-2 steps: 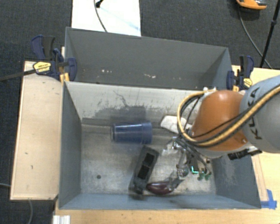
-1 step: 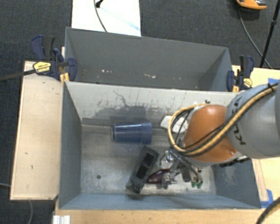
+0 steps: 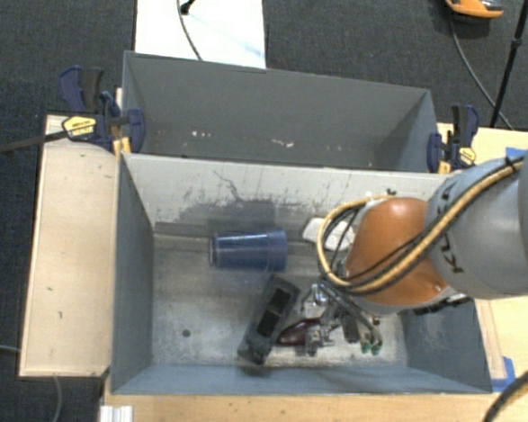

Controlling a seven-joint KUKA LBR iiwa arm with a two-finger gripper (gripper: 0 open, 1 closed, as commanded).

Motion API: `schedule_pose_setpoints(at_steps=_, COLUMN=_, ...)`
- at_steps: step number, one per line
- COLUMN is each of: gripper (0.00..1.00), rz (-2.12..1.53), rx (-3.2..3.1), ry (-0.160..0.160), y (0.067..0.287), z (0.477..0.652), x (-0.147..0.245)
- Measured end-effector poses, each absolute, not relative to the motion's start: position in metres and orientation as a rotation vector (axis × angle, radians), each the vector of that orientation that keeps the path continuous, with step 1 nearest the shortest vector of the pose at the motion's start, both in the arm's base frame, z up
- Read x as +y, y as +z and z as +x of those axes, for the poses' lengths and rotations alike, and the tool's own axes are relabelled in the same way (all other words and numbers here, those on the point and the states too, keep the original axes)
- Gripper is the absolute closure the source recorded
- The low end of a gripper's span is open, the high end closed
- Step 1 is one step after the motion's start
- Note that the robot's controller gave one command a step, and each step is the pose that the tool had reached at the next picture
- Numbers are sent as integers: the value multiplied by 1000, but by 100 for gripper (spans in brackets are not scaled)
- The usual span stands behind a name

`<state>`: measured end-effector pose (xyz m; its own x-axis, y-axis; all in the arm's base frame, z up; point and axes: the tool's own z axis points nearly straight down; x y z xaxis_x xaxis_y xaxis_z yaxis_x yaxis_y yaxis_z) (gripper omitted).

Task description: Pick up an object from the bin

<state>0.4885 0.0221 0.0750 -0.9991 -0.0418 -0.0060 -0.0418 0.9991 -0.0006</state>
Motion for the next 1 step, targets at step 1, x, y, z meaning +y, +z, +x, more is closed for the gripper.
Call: schedule_pose_setpoints(at_steps=1, gripper=100, rz=-78, rx=3137, ry=1, y=230, z=478, x=29)
